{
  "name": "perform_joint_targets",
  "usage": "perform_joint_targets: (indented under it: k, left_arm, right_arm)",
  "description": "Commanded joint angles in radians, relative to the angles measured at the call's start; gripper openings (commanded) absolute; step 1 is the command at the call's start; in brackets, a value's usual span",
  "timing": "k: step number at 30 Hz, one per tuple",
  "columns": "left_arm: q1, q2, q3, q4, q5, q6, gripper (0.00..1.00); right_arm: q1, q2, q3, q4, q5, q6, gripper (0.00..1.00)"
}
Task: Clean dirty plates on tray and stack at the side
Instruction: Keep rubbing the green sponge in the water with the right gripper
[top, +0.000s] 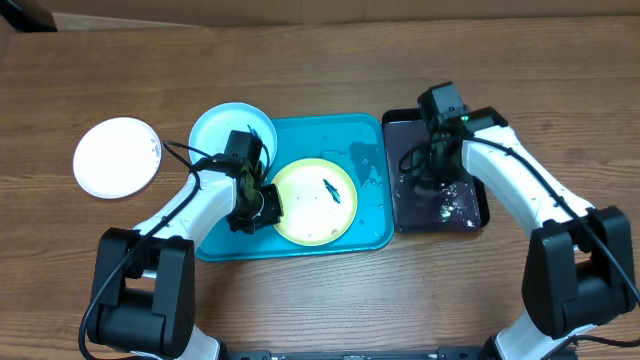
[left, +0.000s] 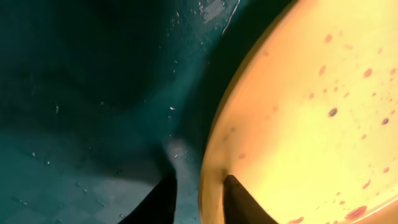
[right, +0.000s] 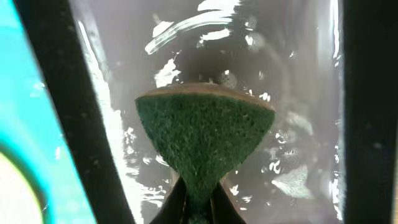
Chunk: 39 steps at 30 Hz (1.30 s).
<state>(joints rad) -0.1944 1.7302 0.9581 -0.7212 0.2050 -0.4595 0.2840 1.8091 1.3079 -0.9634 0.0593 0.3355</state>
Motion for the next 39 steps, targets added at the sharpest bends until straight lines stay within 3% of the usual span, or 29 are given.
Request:
perform_joint_targets:
  k: [1,9,13,29,35,39]
  left_arm:
    - [0.003,0.011,-0.008,0.013,-0.013,0.018,0.26]
    - [0.024,0.011,0.000,0.012,0.003,0.010,0.32]
    - [0.038,0.011,0.004,0.012,0.007,0.010,0.26]
    - [0.057,0.011,0.060,0.007,0.079,0.011,0.20]
    - [0.056,0.011,0.060,-0.016,0.072,0.013,0.09]
    - [0.055,0.011,0.060,-0.029,0.072,0.016,0.12]
  right_arm:
    - [0.002,-0.014,0.090,-0.039,0.010,-0.031,0.04]
    - [0.002,-0.014,0.134,-0.072,0.010,-0.056,0.05]
    - [0.002,-0.014,0.134,-0.082,0.010,-0.056,0.06]
    - [0.002,-0.014,0.133,-0.087,0.010,-0.056,0.07]
    - [0.002,-0.014,0.133,-0.094,0.009,-0.056,0.06]
    - [0.002,-0.014,0.133,-0.094,0.006,-0.056,0.05]
